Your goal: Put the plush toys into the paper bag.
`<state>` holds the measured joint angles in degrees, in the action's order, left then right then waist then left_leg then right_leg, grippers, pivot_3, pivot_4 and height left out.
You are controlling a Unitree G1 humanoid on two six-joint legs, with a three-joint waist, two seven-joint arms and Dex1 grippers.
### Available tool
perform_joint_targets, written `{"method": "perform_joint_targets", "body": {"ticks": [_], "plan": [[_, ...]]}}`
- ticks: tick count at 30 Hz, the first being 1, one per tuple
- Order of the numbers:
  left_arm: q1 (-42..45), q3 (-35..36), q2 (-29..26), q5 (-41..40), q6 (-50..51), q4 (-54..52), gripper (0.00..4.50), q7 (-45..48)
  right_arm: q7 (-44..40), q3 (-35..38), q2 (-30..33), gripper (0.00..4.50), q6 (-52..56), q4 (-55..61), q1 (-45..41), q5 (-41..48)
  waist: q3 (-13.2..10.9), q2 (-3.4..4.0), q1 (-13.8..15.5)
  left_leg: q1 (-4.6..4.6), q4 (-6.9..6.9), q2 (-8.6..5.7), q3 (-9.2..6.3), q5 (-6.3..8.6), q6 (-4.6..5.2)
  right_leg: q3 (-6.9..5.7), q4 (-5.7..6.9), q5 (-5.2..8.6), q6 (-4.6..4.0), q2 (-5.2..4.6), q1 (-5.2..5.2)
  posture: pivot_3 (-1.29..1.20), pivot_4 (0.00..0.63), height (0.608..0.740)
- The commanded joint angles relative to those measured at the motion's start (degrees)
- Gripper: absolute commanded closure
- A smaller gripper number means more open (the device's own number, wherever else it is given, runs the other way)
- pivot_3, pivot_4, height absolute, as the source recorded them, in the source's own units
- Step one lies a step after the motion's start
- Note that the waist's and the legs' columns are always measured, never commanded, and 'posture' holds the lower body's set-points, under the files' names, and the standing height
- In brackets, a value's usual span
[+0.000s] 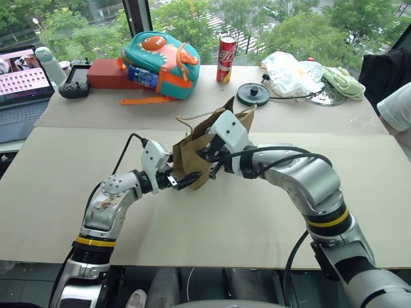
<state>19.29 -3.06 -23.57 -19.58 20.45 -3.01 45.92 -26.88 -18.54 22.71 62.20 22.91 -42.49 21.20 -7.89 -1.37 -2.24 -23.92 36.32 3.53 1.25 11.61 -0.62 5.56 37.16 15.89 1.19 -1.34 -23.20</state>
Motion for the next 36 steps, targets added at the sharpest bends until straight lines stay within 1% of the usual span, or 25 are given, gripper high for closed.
{"method": "perform_joint_targets", "body": {"ticks": [1, 2, 4, 5, 6, 9, 10, 11, 12, 20, 24, 28, 30, 34, 36], "plan": [[2.2, 0.0, 1.3, 1.6, -2.9, 1.2, 0.82, -1.9, 0.5, 0.6, -0.5, 4.5, 0.0, 1.2, -1.0, -0.7, 0.0, 0.0, 0.0, 0.0, 0.0, 0.0, 0.0, 0.0, 0.0, 0.0, 0.0, 0.0, 0.0, 0.0, 0.0, 0.0, 0.15, 0.733], [2.4, 0.0, 1.6, 1.6, -3.1, 1.6, 1.13, -1.9, 0.5, 0.6, -0.5, 4.5, 0.0, 1.2, -1.0, -0.8, 0.0, 0.0, 0.0, 0.0, 0.0, -0.01, 0.0, 0.0, 0.0, 0.0, 0.0, 0.0, 0.0, 0.0, 0.0, 0.0, 0.15, 0.733], [2.6, -0.1, 2.2, 1.7, -3.4, 2.0, 1.94, -2.0, 0.5, 0.7, -0.7, 4.5, 0.0, 1.2, -1.0, -1.0, 0.0, 0.0, 0.0, 0.0, 0.0, -0.01, 0.0, 0.0, 0.0, 0.0, 0.0, 0.0, 0.0, 0.0, 0.01, 0.0, 0.15, 0.733], [2.7, -0.2, 2.4, 1.7, -3.6, 2.1, 2.2, -1.9, 0.5, 0.6, -0.7, 4.5, 0.0, 1.1, -1.0, -1.0, 0.0, 0.0, 0.0, 0.0, 0.0, -0.01, 0.0, 0.0, 0.0, 0.0, 0.0, 0.0, 0.0, -0.01, 0.01, 0.0, 0.15, 0.733], [2.7, -0.3, 2.6, 1.7, -3.6, 2.1, 2.62, -2.0, 0.5, 0.6, -0.8, 4.5, -0.1, 1.1, -1.0, -1.1, 0.0, 0.0, 0.0, 0.0, 0.0, -0.01, 0.0, 0.0, 0.0, 0.0, 0.0, 0.0, 0.0, 0.0, 0.01, 0.0, 0.15, 0.733], [2.6, -0.5, 3.0, 1.8, -3.7, 2.0, 3.64, -2.1, 0.4, 0.6, -0.8, 4.5, -0.2, 1.1, -1.0, -1.2, 0.0, 0.0, 0.0, 0.0, -0.01, -0.01, -0.01, 0.0, 0.0, 0.0, 0.0, 0.0, 0.0, 0.0, 0.01, 0.0, 0.15, 0.733], [2.6, -0.5, 3.0, 1.9, -3.7, 2.1, 4.09, -2.1, 0.4, 0.6, -0.8, 4.5, -0.2, 1.1, -1.0, -1.2, 0.0, 0.0, 0.0, 0.0, 0.0, -0.01, -0.01, 0.0, 0.0, 0.0, 0.0, 0.0, 0.0, 0.0, 0.0, 0.0, 0.15, 0.733], [2.6, -0.6, 3.0, 1.9, -3.8, 2.1, 4.38, -2.0, 0.4, 0.5, -0.8, 4.5, -0.2, 1.1, -1.1, -1.2, 0.0, 0.0, 0.0, 0.0, 0.0, 0.0, -0.01, 0.0, 0.0, 0.0, 0.0, 0.0, 0.0, 0.0, 0.0, 0.0, 0.15, 0.733], [2.6, -0.6, 3.0, 2.0, -3.8, 2.2, 4.46, -2.0, 0.4, 0.5, -0.8, 4.5, -0.3, 1.0, -1.1, -1.3, 0.0, 0.0, 0.0, 0.0, 0.0, 0.0, -0.01, 0.0, 0.0, 0.0, 0.0, 0.0, 0.0, 0.0, 0.01, 0.0, 0.15, 0.733], [3.1, -0.4, 2.9, 2.6, -4.2, 2.9, 4.46, -2.9, 0.3, 0.5, -0.9, 4.5, 0.0, 1.3, -1.0, -1.4, 0.0, 0.0, 0.0, 0.0, 0.0, -0.01, -0.01, 0.0, 0.0, 0.0, 0.0, 0.0, 0.0, 0.0, 0.01, 0.0, 0.15, 0.733], [3.5, -0.6, 3.0, 2.8, -4.5, 3.5, 4.46, -2.6, -0.5, 0.7, 0.8, 4.5, 1.2, 3.5, 0.1, -0.8, 0.0, 0.0, 0.0, 0.0, 0.0, -0.01, -0.01, 0.0, 0.0, 0.0, 0.0, 0.0, 0.0, 0.0, 0.01, 0.0, 0.15, 0.733], [4.1, 0.1, 3.9, 1.7, -4.7, 3.2, 4.46, -2.2, -3.4, 1.0, 5.3, 4.5, 0.8, 8.7, 2.8, 0.7, 0.0, 0.0, 0.2, -0.04, 0.0, -0.03, -0.03, 0.0, 0.0, -0.01, -0.02, 0.0, 0.0, -0.02, 0.01, 0.0, 0.15, 0.733], [4.4, 0.7, 4.1, 1.3, -4.9, 3.3, 4.46, -2.2, -5.2, 2.5, 8.2, 4.5, -0.3, 11.4, 5.4, 1.6, 0.0, 0.0, 0.3, -0.06, 0.0, -0.04, -0.04, 0.0, 0.0, -0.02, -0.04, 0.0, 0.01, -0.03, 0.01, 0.0, 0.15, 0.733], [4.9, 2.2, 4.3, -0.3, -4.9, 3.3, 4.46, -1.9, -9.0, 6.6, 13.5, 4.5, -3.2, 16.0, 11.0, 3.5, 0.0, -0.01, 0.4, -0.07, 0.01, -0.05, -0.06, 0.0, 0.0, -0.03, -0.06, 0.0, 0.01, -0.02, 0.01, 0.0, 0.15, 0.733], [5.2, 3.0, 3.8, -1.4, -4.5, 2.6, 4.46, -0.9, -11.6, 11.2, 16.2, 4.5, -4.9, 17.8, 15.1, 5.5, 0.0, -0.01, 0.3, -0.06, 0.02, -0.05, -0.06, 0.0, 0.0, -0.02, -0.04, 0.0, 0.01, -0.02, 0.02, 0.0, 0.15, 0.733]]}}
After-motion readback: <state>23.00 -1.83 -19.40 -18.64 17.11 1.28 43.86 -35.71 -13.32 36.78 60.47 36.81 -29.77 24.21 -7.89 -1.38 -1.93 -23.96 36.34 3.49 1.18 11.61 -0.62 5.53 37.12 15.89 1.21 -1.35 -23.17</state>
